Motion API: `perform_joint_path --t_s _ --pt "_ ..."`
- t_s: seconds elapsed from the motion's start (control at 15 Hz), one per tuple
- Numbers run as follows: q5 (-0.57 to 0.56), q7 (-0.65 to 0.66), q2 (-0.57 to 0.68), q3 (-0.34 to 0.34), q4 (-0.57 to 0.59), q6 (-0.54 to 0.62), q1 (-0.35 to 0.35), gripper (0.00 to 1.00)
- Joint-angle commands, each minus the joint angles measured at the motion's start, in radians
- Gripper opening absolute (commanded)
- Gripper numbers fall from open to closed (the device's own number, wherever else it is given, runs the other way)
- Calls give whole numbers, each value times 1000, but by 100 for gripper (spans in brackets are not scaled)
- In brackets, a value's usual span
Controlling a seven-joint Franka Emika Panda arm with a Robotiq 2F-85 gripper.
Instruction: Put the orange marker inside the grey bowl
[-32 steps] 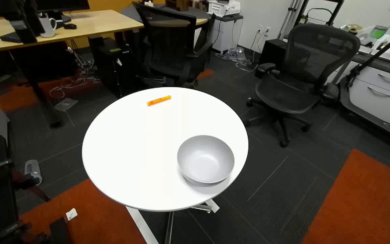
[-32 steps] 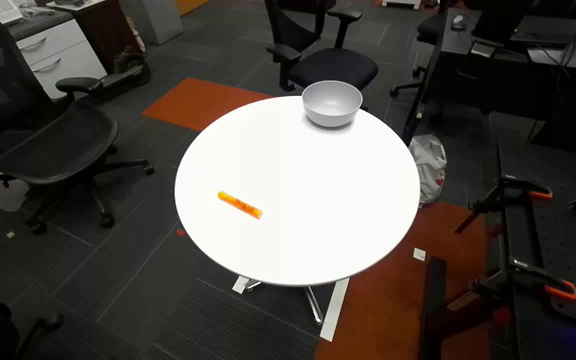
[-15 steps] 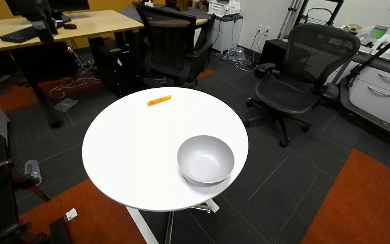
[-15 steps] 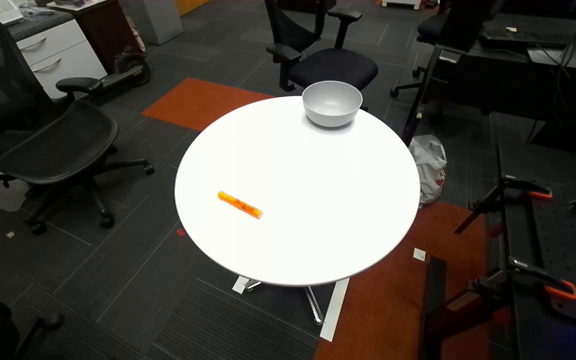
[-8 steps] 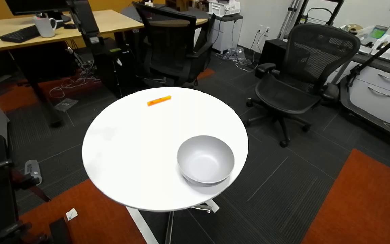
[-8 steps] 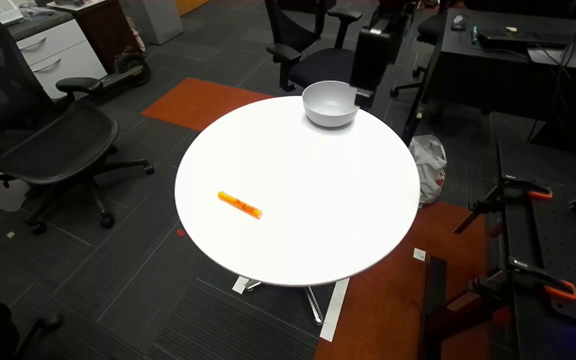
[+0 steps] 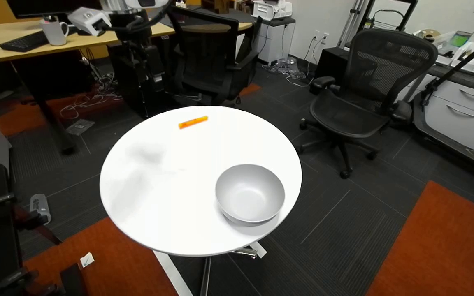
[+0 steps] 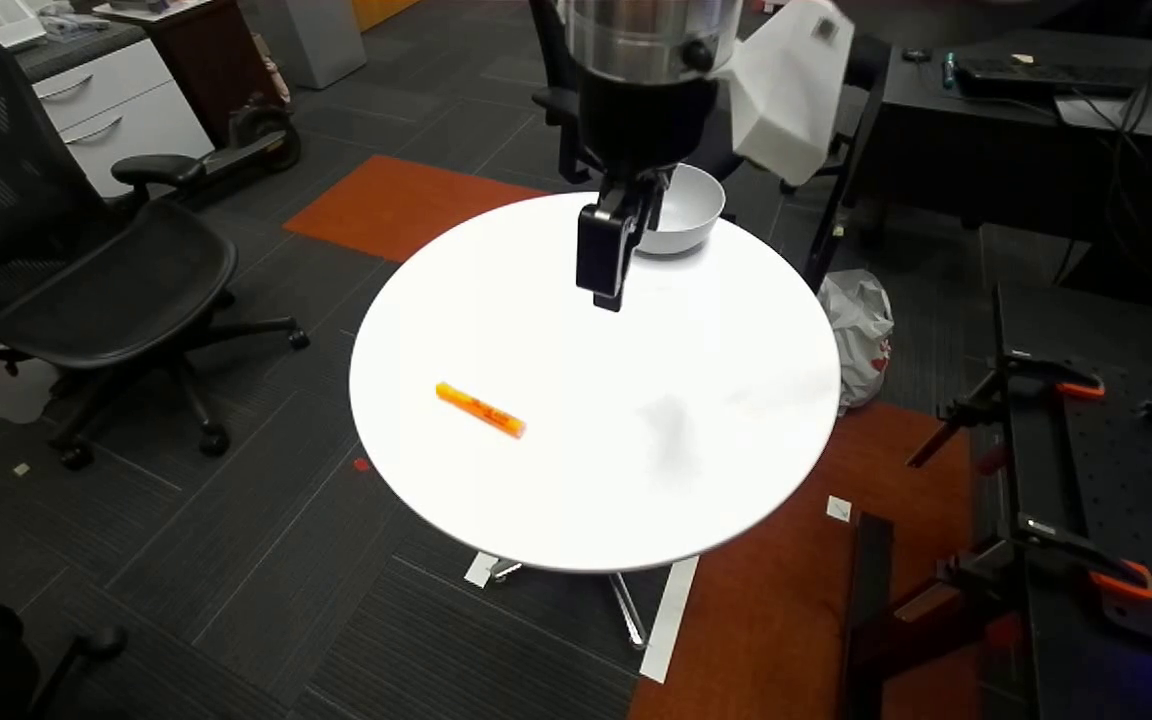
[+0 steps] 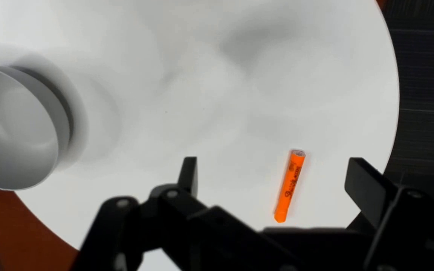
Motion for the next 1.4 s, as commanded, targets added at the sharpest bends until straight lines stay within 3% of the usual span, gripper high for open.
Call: perform_joint_path --t_s 0.0,0.53,1.0,1.33 --pt "-2 7 116 -36 94 32 57 100" --pt "-2 103 263 -99 248 85 156 100" --pt "21 87 386 -143 358 79 157 100" --pt "55 42 485 -127 418 53 157 100"
